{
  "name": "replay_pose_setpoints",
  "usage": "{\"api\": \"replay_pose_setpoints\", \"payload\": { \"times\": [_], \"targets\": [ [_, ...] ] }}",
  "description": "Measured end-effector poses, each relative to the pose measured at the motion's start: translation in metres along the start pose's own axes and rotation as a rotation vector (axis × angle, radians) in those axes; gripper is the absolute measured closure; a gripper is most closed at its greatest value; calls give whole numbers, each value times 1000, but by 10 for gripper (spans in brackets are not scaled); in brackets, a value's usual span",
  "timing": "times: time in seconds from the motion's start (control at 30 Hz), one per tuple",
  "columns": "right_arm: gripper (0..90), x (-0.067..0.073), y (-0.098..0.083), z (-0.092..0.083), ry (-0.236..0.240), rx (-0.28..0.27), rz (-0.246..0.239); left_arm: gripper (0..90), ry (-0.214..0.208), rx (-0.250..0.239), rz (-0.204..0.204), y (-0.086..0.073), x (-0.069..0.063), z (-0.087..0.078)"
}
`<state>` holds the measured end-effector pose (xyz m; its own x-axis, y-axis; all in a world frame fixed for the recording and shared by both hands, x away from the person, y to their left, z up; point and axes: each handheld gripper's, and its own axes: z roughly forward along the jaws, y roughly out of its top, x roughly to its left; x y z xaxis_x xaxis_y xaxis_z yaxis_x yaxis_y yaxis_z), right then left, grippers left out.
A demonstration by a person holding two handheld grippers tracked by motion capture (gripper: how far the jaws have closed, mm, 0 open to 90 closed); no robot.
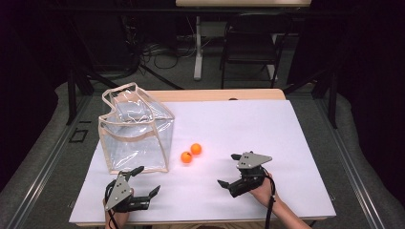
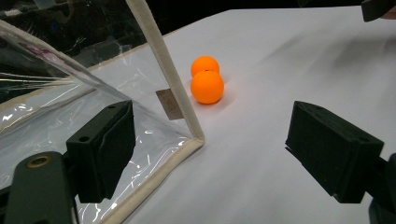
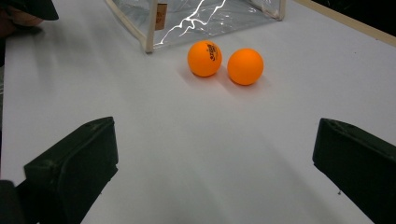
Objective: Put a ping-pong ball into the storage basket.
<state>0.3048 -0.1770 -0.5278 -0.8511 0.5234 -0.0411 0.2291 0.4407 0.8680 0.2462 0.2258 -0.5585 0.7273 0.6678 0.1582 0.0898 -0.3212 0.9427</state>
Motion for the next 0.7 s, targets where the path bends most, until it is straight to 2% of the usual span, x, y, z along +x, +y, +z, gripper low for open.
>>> {"api": "replay_pose_setpoints", "payload": {
  "times": [0.3,0.7],
  "targets": [
    [0,-1,4,9,12,18,-1,157,-1,6,4,0,0,0],
    [0,0,19,30,47,38,-6,157,6,9,-2,-1,1,0]
  ]
}}
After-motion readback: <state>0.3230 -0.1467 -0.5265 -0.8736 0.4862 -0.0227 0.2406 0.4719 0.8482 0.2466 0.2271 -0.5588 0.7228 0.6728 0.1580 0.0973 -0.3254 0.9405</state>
